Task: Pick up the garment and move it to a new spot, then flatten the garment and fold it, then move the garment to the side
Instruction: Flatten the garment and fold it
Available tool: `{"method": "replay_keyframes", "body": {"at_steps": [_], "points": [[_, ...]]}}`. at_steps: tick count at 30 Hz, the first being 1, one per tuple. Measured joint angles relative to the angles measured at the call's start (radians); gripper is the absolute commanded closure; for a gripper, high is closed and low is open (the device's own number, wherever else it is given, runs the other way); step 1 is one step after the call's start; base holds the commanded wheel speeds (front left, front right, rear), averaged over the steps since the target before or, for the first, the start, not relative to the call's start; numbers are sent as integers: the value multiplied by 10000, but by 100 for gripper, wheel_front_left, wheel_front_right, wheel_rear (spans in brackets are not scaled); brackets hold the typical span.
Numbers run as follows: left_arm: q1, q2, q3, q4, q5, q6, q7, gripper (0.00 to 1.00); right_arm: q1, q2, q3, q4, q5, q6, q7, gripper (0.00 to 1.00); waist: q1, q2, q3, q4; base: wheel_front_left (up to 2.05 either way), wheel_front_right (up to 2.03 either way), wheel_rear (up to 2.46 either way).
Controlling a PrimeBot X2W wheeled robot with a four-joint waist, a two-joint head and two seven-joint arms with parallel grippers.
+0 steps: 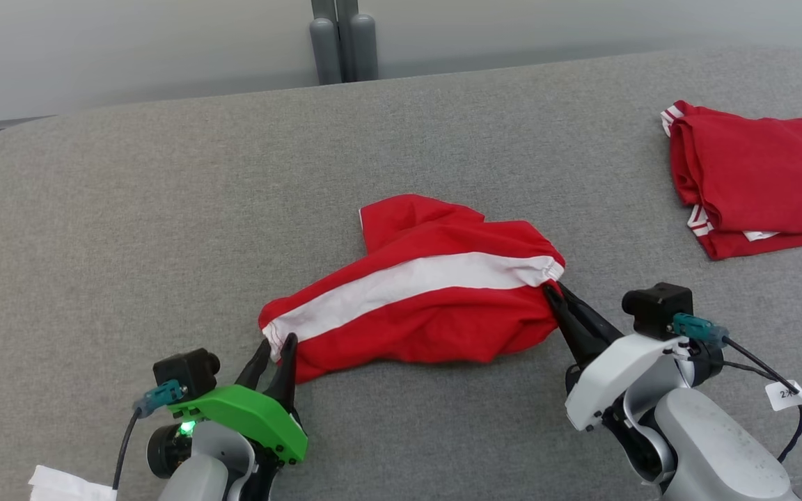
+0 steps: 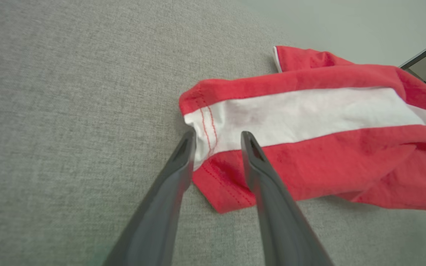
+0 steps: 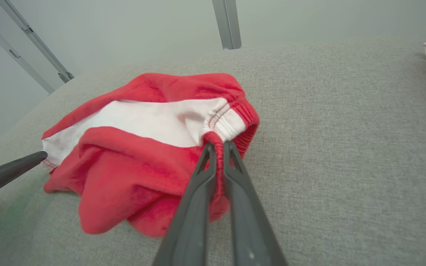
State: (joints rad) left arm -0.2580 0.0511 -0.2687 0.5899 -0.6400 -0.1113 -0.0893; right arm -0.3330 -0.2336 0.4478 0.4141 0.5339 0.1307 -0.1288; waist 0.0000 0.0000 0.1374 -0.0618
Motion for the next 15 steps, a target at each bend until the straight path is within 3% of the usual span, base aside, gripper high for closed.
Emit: {"method": "replay_keyframes", "body": {"at_steps": [1, 2, 3, 4, 5, 6, 9, 10, 12, 13, 15], "points": [[-11, -2, -27, 12, -12, 0, -2, 49, 0, 8, -2, -2, -10, 0, 2, 100, 0, 0, 7, -8, 0, 0, 0], [-34, -2, -48, 40, -19, 4, -10, 50, 0, 12, -4, -4, -12, 0, 12, 100, 0, 0, 16, -21, 0, 0, 0], [-58, -2, -65, 88, -21, 48, -12, 44, 0, 19, -6, -4, -12, 0, 12, 100, 0, 0, 22, -33, 0, 0, 0], [-100, -4, -79, 178, -19, 92, -12, 31, 0, 29, -6, -4, -12, 0, 13, 100, 0, 0, 31, -48, 0, 0, 0], [-150, -4, -105, 286, -17, 151, -12, 12, 0, 38, -6, -6, -12, 0, 13, 100, 0, 0, 40, -65, 0, 0, 0], [-182, -4, -113, 359, -13, 155, -15, 2, -1, 46, -2, -8, -12, 0, 17, 100, 0, 0, 47, -80, 0, 0, 0], [-319, -8, -105, 644, -15, 173, -90, 0, -4, 61, 13, -12, -12, 0, 40, 100, 0, 0, 72, -135, 0, 0, 0], [-357, -8, -105, 692, -19, 180, -142, 9, -5, 61, 15, -13, -12, 0, 40, 100, 0, 0, 76, -150, 0, 0, 0], [-458, -8, -84, 780, -73, 180, -297, 43, -8, 61, 17, -19, -12, 0, 38, 100, 0, 0, 84, -181, 0, 0, 0], [-490, -8, -92, 813, -90, 178, -345, 52, -9, 59, 15, -19, -12, 0, 38, 100, 0, 0, 85, -191, 0, 0, 0], [-512, -8, -142, 863, -132, 150, -428, 57, -9, 52, 12, -13, -10, 0, 27, 100, 0, 0, 72, -203, 0, 0, 0]]}}
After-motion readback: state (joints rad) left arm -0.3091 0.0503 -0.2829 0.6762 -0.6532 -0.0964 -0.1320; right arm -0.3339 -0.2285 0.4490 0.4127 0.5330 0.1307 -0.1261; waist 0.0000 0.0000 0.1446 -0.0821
